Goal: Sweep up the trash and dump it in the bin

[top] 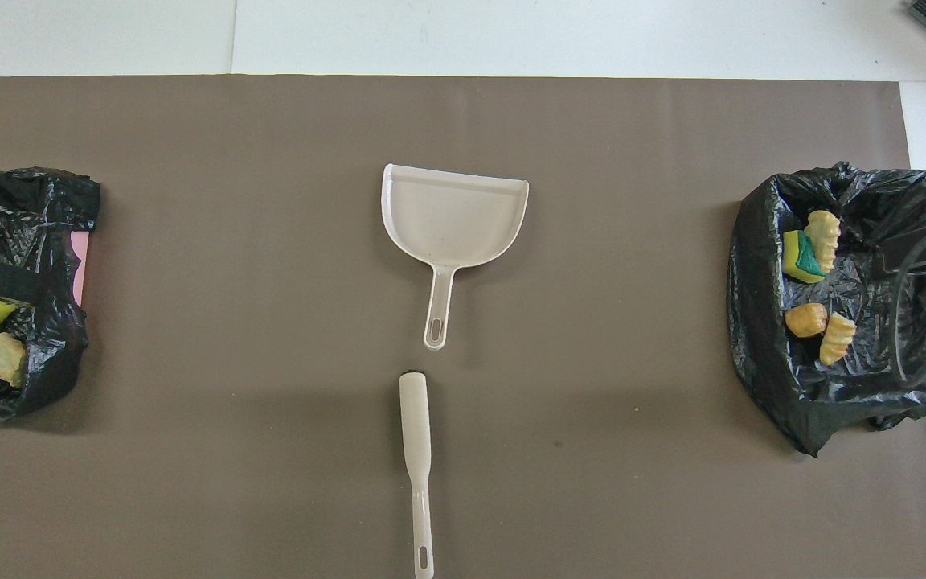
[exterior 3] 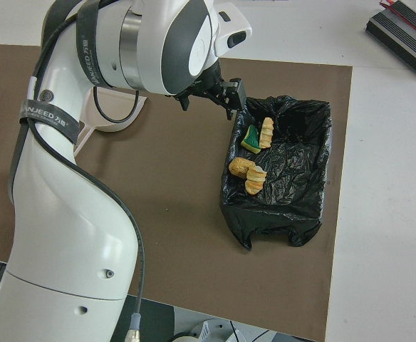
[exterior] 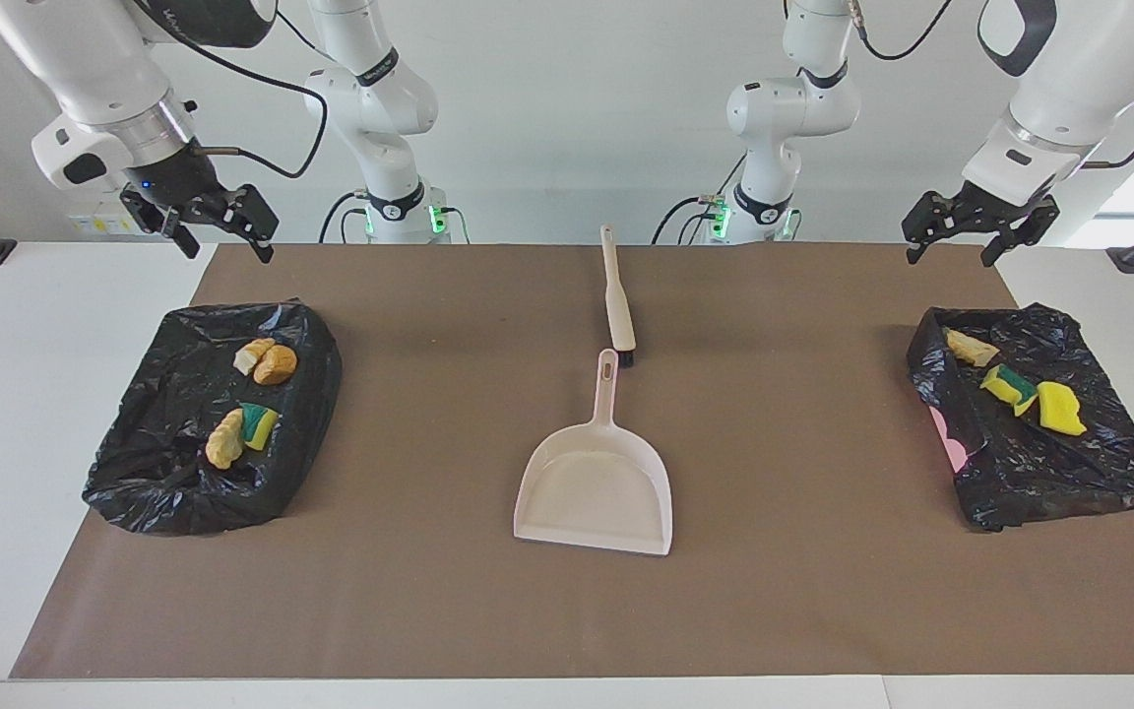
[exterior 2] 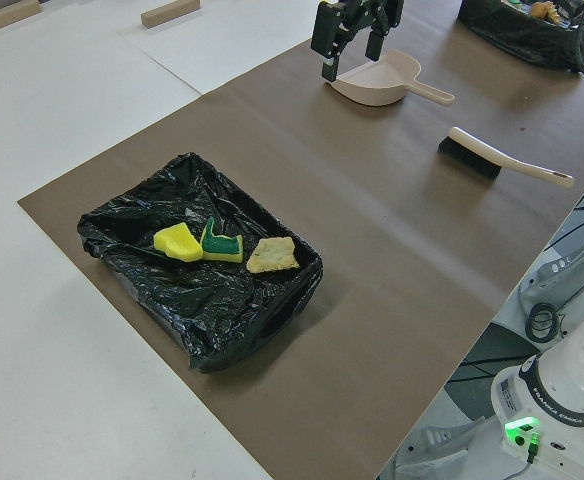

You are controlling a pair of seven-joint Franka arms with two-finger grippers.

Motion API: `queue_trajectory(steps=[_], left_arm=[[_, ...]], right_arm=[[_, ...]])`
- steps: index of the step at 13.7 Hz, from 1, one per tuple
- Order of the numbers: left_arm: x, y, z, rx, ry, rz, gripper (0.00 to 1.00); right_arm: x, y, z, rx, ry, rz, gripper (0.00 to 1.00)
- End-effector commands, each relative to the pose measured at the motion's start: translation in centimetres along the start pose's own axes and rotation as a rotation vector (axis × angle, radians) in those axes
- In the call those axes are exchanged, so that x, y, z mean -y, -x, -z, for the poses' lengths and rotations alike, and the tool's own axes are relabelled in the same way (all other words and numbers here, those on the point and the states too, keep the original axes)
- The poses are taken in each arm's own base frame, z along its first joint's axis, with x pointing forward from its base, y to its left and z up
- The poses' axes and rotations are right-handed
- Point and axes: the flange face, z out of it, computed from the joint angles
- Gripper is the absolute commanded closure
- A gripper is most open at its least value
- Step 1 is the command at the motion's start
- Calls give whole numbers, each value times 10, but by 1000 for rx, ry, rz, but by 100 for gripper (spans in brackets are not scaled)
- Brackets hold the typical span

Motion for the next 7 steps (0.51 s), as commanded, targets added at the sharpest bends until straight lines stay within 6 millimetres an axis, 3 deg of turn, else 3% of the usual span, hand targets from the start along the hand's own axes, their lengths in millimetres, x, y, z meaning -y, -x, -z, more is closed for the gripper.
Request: queue_trajectory(steps=[1,5,7], left_arm=[[-14,8,-3,-2,12,-17,0],[-15,7,28,-50,6,-19,0],[-14,7,30,-60,5,-4,0]], right_arm=[[5,0,2,-1,7,-6,0],[-1,2,1,5,5,-13,0],[-1,2,1,5,6,-13,0]])
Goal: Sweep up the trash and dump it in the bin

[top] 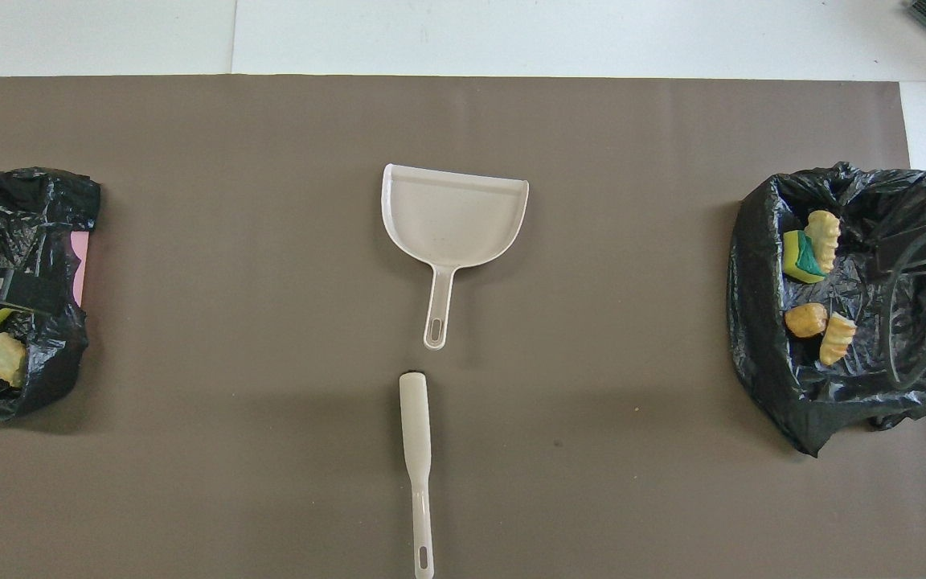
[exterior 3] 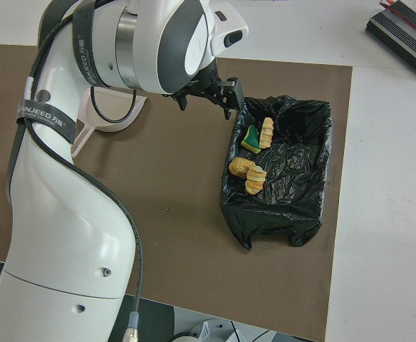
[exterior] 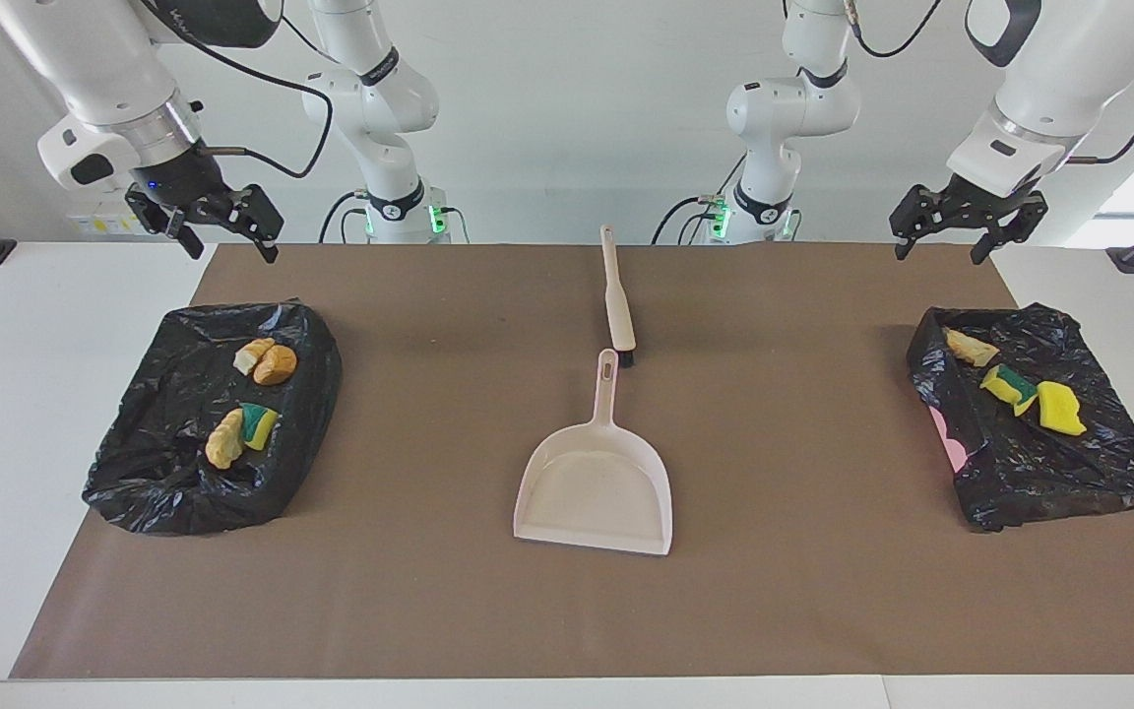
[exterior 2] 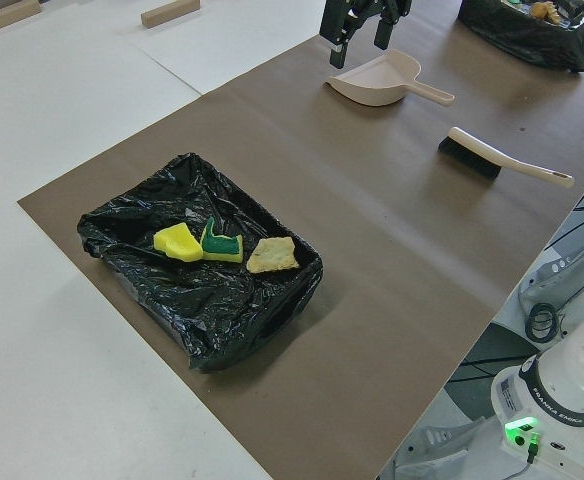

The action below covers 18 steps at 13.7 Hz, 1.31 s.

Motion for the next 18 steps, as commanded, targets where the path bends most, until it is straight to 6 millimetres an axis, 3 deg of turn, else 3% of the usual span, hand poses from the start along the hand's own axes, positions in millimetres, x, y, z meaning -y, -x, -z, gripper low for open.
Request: queue_trajectory(steps=[1,9,16,18], left_arm=[[-1,2,8,-22,8,59,0],[-2,-4,10,-76,94,125,0],[-4,1,25,-87,60,115,0],[-4,2,25,-84,52,98,0]], right_arm=[[-3,3,1,13,4,-16,0],[-2,-6,0,-21,7,-13,0],[-5,-1,13,-49,1,-18,0],[3,1,12,-35,1,-2,0]])
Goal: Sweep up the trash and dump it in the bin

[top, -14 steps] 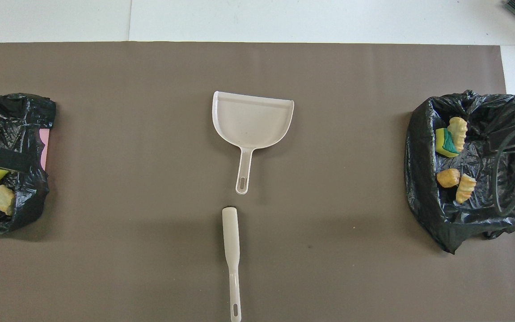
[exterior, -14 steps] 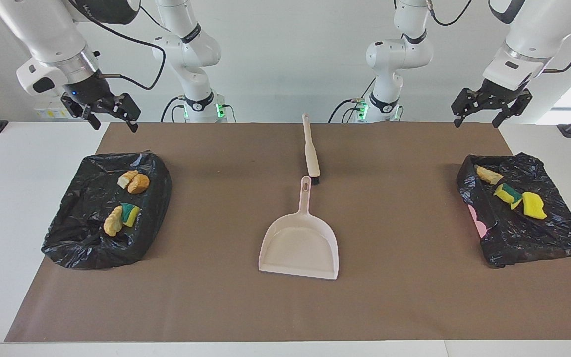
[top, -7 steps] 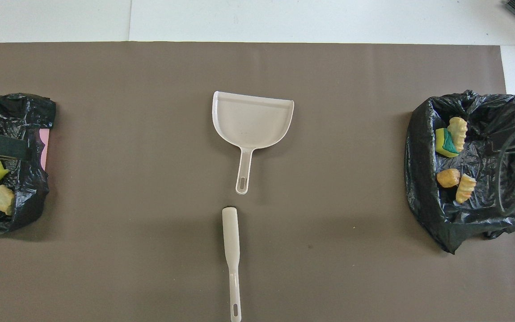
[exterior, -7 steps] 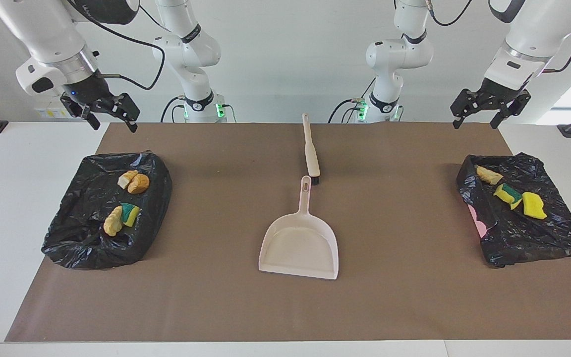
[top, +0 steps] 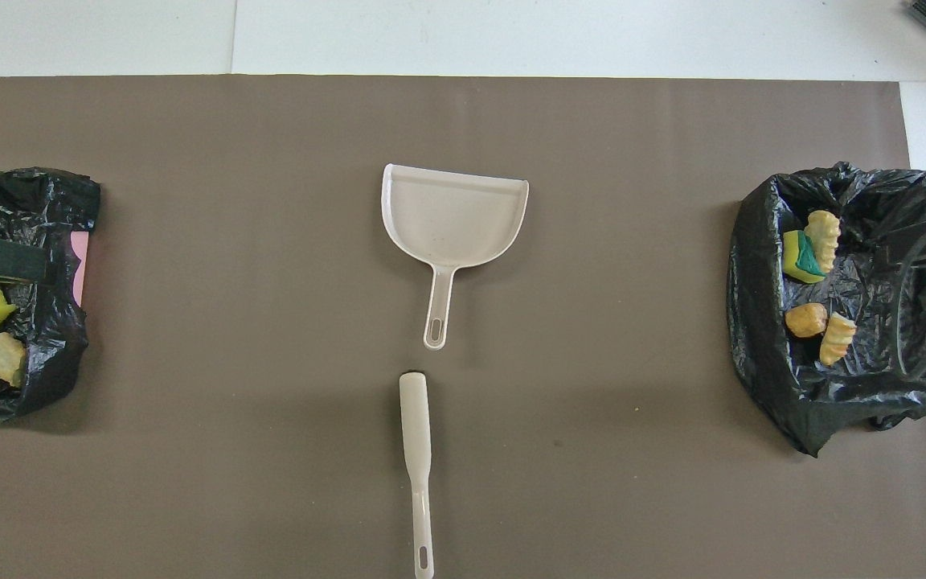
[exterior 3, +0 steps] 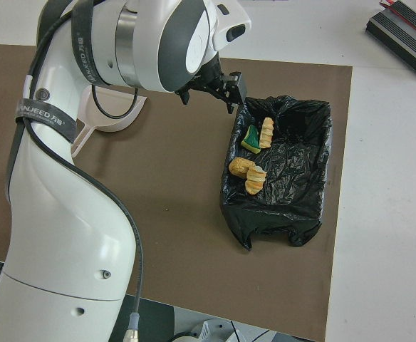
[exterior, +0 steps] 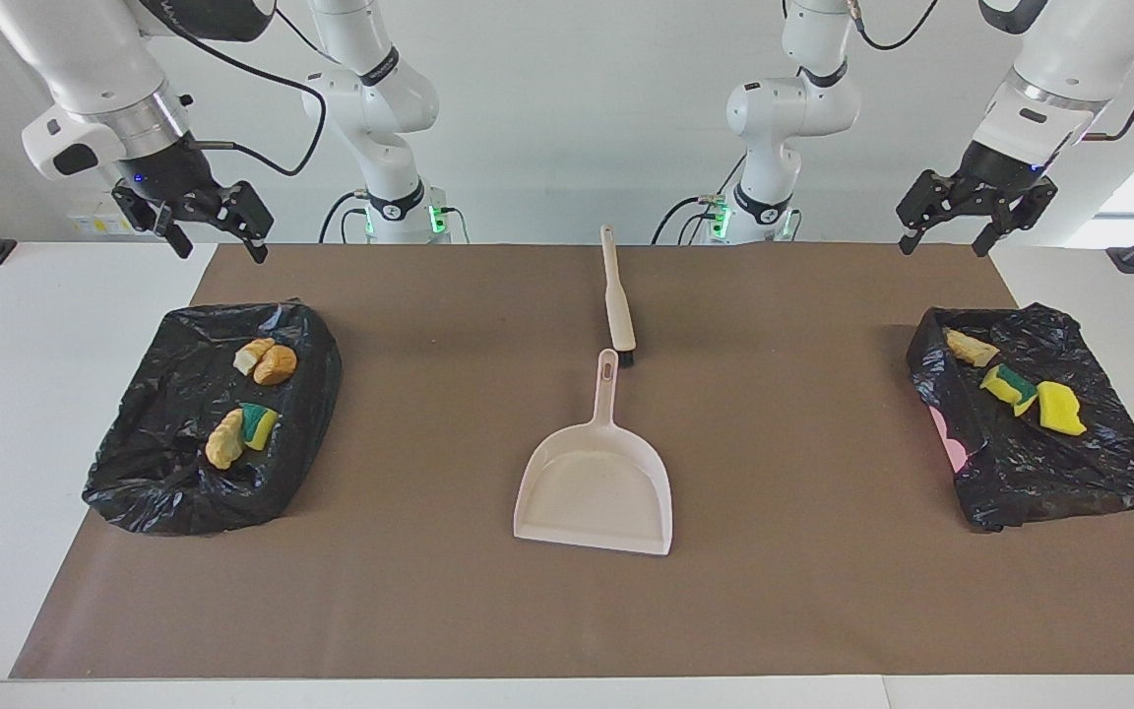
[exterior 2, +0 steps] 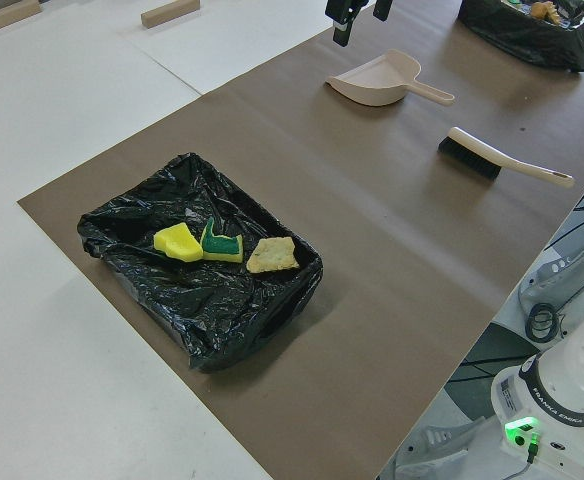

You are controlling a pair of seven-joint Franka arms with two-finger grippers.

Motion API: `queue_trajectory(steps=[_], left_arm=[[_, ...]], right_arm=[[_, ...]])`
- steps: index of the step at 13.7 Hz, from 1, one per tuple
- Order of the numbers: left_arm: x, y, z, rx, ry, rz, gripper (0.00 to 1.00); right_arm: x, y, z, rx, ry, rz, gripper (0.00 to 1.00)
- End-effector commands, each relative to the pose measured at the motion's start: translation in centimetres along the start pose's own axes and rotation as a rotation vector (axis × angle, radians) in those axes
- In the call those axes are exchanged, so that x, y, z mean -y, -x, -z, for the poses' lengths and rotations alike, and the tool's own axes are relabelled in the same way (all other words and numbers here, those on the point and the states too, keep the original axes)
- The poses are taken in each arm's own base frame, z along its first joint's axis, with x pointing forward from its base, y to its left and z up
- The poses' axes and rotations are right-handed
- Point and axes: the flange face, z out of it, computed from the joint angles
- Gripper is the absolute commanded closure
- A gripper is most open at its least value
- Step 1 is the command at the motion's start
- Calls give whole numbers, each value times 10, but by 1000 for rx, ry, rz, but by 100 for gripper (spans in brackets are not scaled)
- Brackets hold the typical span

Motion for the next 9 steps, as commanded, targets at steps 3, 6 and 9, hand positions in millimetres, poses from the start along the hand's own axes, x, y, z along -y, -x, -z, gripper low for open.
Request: queue_trajectory(steps=[3,6,9], left_arm=[[1,5,6,0,-16,-20,0],[4,4,8,-14,-15,-18,0],[5,4,7,-13,-14,-6,0]], right_arm=[[-12,5,5,-4,1,-30,0],[-6,5,5,-8,-8,-20,0],[-3,5,4,-5,-8,-18,0]])
